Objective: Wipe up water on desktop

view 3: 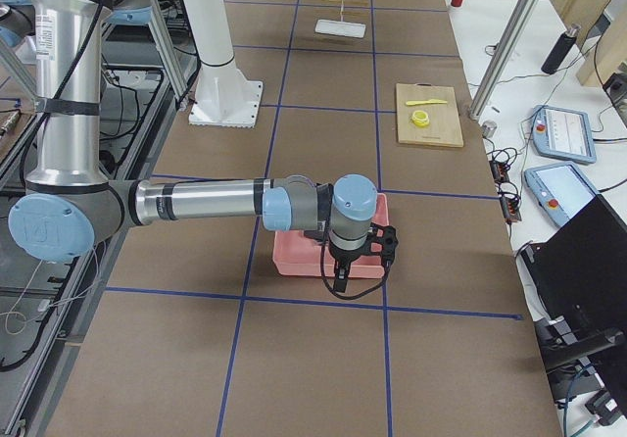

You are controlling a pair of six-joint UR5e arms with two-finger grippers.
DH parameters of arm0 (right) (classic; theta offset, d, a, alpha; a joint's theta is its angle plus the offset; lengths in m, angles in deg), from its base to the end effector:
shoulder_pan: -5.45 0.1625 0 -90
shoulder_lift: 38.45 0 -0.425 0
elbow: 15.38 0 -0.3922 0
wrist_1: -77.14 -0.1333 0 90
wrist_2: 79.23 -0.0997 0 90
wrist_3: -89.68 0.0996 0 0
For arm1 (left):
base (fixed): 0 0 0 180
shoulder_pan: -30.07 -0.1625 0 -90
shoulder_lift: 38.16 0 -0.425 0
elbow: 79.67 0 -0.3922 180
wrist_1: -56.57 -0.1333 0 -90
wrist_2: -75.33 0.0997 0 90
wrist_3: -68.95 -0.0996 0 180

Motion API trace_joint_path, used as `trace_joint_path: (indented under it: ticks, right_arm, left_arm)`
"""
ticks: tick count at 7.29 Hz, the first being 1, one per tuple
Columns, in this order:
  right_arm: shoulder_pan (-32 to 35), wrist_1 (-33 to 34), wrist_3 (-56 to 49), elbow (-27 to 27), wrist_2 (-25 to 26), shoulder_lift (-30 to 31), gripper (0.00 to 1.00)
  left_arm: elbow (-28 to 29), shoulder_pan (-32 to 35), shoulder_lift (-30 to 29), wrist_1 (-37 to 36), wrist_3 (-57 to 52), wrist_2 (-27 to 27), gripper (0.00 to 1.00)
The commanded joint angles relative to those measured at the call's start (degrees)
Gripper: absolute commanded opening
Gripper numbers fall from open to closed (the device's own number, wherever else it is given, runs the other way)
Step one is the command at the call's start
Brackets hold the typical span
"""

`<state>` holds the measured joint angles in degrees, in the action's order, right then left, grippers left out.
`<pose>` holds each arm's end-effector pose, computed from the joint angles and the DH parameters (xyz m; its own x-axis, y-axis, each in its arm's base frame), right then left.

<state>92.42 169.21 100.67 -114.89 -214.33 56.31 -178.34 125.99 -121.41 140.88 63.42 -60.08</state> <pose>0.0384 -0.4611 0.6191 0.7003 0.1211 0.7035 -0.0822 0.9926 -0.0890 -0.1071 -0.4282 0.6477 0.7001 -0.0228 -0.7136 0.0356 0.9994 0.0030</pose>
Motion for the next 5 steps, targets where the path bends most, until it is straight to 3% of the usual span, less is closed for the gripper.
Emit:
trace_joint_path:
  ticks: [1, 5]
  right_arm:
    - [1.19, 5.19, -0.09, -0.5, -1.74, -1.58, 1.0]
    - [1.28, 5.67, 0.0, -0.5, -1.74, -1.15, 1.0]
  left_arm:
    - [1.9, -0.04, -2.43, -0.02, 2.17, -0.29, 0.98]
    - [2.17, -0.21, -2.71, 0.07, 5.18, -0.29, 0.98]
